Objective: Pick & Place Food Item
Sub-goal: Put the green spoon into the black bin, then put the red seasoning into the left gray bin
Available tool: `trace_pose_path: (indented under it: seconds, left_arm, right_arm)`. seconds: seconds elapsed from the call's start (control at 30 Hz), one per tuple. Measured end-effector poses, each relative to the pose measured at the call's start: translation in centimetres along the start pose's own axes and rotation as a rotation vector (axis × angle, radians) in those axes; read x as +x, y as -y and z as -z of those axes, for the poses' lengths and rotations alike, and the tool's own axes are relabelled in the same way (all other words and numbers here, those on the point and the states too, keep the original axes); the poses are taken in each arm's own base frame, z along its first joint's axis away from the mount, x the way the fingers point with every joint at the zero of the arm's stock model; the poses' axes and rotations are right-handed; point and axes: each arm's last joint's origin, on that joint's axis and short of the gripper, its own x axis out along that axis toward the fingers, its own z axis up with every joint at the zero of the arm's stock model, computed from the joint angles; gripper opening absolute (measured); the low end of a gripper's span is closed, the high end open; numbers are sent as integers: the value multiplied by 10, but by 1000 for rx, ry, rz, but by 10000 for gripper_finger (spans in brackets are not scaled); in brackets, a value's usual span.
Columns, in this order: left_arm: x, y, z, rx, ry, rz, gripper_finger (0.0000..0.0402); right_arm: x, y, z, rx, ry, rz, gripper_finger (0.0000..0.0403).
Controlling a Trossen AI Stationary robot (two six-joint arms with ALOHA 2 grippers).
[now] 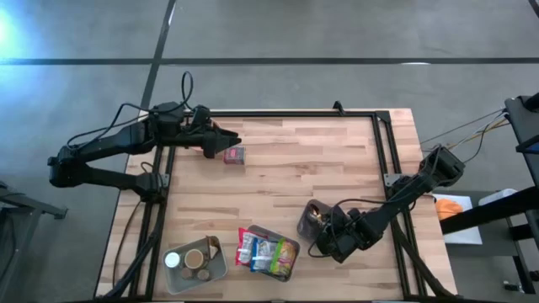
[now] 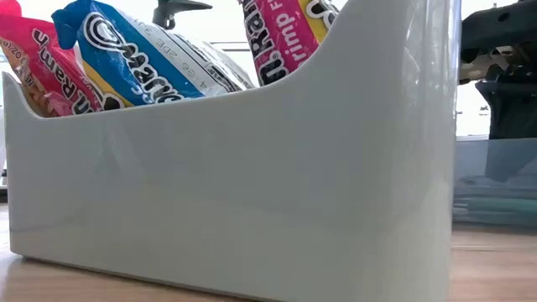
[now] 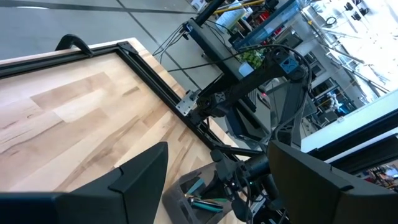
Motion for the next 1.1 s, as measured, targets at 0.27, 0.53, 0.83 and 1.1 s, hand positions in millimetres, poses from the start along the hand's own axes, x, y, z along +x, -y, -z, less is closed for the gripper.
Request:
trace_pose_path:
  seconds: [0.27,0.53,0.83,1.1]
  left_arm:
    - [0,0,0,0,-1,-1,278]
    - [0,0,1,4,-5,-4,278]
    - [0,-2,2,0,-25,-21,278]
    - [1,-3,4,12,-45,-27,278]
  right_arm:
    - [-2,-3,-1,-18,3,-10,125]
    - [-3,-3,-1,-15,-1,-16,240]
    - [-15,-2,-6,-1,4,-57,273]
    - [-33,1,-13,-75,7,-111,274]
